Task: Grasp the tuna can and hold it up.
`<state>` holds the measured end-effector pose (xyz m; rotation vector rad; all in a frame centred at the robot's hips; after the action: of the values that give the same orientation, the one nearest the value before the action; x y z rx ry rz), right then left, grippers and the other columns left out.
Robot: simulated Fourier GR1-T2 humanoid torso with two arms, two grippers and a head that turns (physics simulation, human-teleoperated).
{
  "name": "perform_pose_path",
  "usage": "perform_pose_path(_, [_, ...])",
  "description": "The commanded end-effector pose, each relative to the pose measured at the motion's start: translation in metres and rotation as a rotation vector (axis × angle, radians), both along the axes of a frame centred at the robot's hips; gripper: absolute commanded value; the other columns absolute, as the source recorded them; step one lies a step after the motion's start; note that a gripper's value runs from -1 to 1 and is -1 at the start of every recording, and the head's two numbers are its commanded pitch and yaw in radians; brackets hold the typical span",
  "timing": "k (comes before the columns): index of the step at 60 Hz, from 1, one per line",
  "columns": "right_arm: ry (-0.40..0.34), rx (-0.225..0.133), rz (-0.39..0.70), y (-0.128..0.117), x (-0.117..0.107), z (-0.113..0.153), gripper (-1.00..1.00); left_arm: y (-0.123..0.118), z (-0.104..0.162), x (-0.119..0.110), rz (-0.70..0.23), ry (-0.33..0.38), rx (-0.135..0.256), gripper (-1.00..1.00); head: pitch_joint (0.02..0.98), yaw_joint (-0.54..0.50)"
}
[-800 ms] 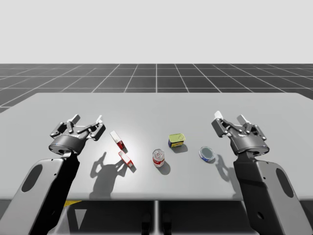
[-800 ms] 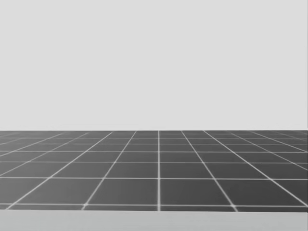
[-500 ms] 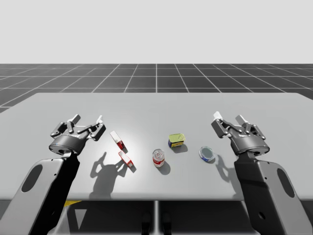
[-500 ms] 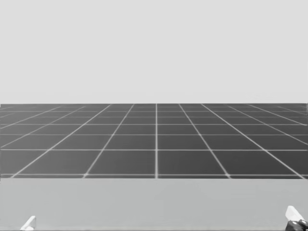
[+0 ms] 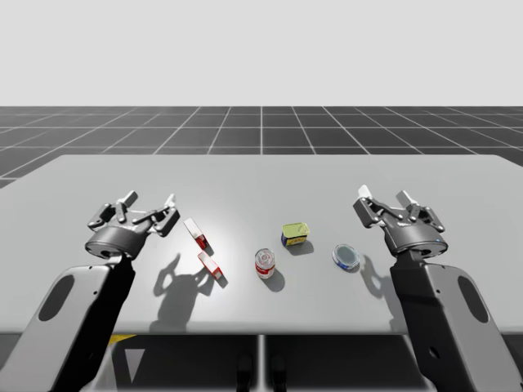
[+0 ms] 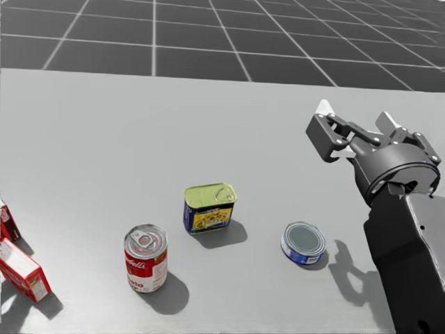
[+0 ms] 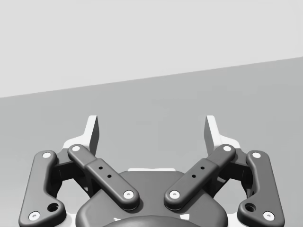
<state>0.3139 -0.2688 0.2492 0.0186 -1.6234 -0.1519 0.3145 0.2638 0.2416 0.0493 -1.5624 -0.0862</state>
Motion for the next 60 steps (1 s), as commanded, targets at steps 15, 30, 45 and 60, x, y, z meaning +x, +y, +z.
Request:
perform_pose_path(15, [-0.006,0.007,-0.011,-0.001,0.000,0.003,-1.00,-0.015,0.000,-0.004,-0.056,0.004,-0.011,-1.00,0.879,-0.38])
perform_pose_path(30, [0.006,0.046,0.002,-0.001,-0.006,0.011,-1.00,-0.014,0.005,-0.006,-0.054,-0.012,-0.068,-1.00,0.878,-0.41])
perform_pose_path(45, [0.020,0.048,0.153,0.001,-0.050,0.029,-1.00,-0.014,0.006,-0.006,-0.055,-0.022,-0.083,-1.00,0.859,-0.41])
perform_pose_path(60, [0.047,-0.115,0.185,-0.008,-0.085,0.011,-1.00,-0.016,0.006,-0.007,-0.058,-0.022,-0.084,-1.00,0.861,-0.41])
